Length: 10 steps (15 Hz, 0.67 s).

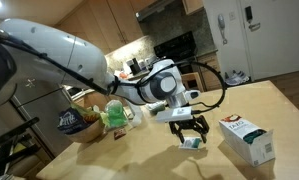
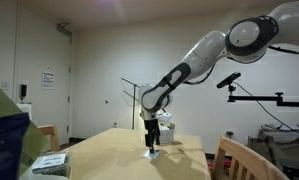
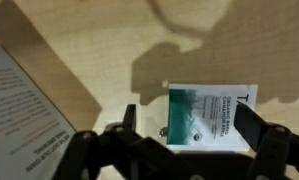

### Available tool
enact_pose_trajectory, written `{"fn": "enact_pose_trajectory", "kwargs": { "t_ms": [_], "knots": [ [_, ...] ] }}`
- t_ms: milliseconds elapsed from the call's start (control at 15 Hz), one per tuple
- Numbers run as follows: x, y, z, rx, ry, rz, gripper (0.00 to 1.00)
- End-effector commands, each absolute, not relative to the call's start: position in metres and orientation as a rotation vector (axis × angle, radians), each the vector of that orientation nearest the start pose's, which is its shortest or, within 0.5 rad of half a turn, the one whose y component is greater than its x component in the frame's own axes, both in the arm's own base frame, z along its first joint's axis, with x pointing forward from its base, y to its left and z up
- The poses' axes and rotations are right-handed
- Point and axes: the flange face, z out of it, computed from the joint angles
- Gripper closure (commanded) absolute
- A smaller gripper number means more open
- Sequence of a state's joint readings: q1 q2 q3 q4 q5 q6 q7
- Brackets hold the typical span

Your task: Take the white object from the table and place it in the box on the table

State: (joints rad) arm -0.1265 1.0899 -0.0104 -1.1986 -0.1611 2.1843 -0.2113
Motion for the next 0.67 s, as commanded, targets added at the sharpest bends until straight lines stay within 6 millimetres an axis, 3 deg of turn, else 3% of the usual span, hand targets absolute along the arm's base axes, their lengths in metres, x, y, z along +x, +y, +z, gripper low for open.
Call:
{"fn": "enact_pose_trajectory", "kwargs": {
  "t_ms": [0, 600],
  "knots": [
    [0.738, -0.106, 0.101, -3.219, -0.244, 0.213, 0.00],
    [0.736, -0.134, 0.108, -3.210, -0.184, 0.196, 0.00]
  ]
}}
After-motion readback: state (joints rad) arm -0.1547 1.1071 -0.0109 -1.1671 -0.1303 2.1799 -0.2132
